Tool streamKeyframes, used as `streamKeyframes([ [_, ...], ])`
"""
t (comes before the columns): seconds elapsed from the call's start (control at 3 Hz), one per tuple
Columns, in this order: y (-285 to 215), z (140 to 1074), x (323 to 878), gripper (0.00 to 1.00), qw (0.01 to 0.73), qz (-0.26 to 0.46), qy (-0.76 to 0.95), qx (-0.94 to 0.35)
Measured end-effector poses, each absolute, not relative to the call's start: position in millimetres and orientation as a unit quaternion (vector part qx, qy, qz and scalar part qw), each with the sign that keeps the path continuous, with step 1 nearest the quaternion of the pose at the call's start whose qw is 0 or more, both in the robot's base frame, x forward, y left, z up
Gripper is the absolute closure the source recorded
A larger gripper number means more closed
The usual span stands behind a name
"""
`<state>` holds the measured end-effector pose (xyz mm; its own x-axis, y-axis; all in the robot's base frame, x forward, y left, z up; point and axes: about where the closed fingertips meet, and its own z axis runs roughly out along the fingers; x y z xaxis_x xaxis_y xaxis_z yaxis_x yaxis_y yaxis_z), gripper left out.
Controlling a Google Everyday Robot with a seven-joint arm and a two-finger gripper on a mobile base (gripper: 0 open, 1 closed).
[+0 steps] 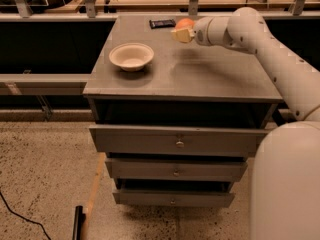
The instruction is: Move orange near rxbar blueberry
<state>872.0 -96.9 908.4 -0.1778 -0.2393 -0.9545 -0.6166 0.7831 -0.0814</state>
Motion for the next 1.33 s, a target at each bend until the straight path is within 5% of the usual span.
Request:
streamKeyframes([
  [0.67,-62,891,933,1.00,0.558,0.184,0.761,-0.275],
  [1.33,-54,907,977,1.00,0.582,0.111,0.764,-0.256],
])
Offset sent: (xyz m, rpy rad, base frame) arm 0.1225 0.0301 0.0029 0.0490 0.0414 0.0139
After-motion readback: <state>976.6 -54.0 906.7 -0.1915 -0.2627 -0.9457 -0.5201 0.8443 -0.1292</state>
